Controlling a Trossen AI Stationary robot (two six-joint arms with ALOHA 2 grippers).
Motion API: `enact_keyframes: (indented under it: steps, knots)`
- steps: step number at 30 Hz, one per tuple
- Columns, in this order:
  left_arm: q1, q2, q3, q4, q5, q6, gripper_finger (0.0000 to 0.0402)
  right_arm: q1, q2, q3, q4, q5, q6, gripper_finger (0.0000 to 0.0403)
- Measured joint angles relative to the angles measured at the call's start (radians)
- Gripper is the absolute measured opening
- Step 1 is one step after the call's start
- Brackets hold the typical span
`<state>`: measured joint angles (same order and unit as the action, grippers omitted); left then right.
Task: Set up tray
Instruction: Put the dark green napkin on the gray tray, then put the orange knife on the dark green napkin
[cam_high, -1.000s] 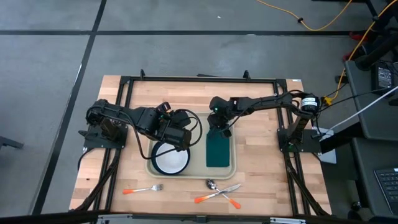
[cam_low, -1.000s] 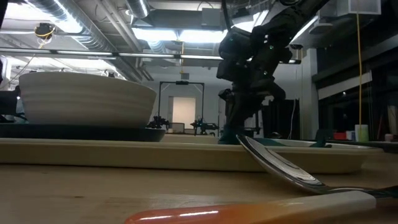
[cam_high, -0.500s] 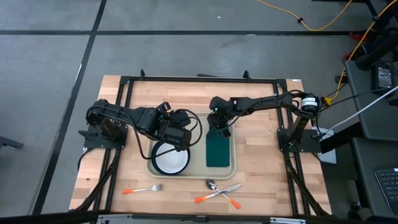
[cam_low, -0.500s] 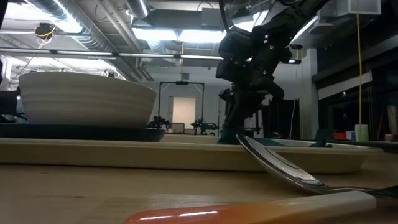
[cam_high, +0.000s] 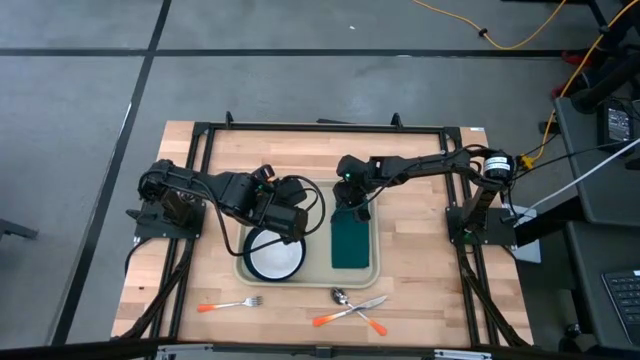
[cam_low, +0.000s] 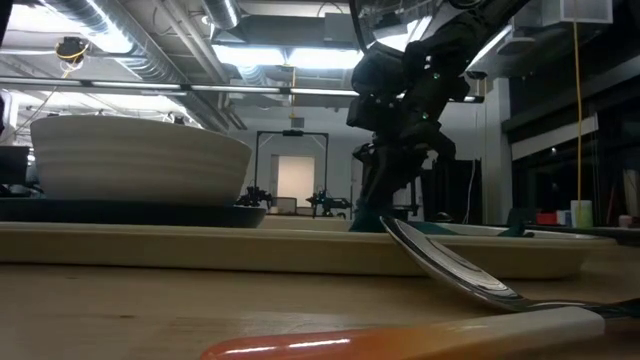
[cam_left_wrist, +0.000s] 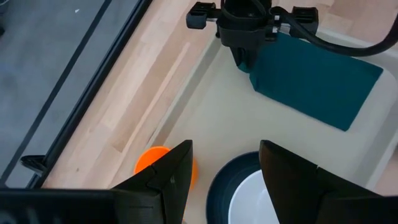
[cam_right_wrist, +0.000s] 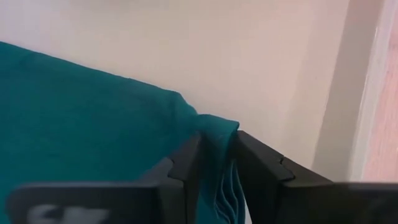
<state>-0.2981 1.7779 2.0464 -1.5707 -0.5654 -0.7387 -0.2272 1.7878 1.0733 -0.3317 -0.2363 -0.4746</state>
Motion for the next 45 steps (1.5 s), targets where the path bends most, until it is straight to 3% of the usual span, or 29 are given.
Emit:
enact_keyframes:
  steps: [13, 22, 32, 39, 45]
  knots:
    - [0.0, 0.0, 0.0, 0.004, 0.009, 0.0, 0.018, 0.0, -0.002, 0.0, 0.03, 0.119, -0.001, 0.0149]
    - [0.0, 0.0, 0.0, 0.004, 0.009, 0.0, 0.018, 0.006, -0.042, 0.076, -0.002, 0.429, 0.074, 0.0168]
    - [-0.001, 0.0, 0.0, 0.0, -0.027, -0.012, 0.018, 0.08, -0.36, 0.119, -0.127, 0.388, 0.513, 0.0169]
    - [-0.001, 0.0, 0.0, 0.0, -0.059, -0.013, 0.018, 0.265, -0.568, 0.118, -0.324, 0.346, 0.683, 0.0169]
    - [-0.001, 0.0, 0.0, 0.0, -0.072, 0.017, 0.018, 0.443, -0.636, 0.118, -0.355, 0.348, 0.826, 0.0168]
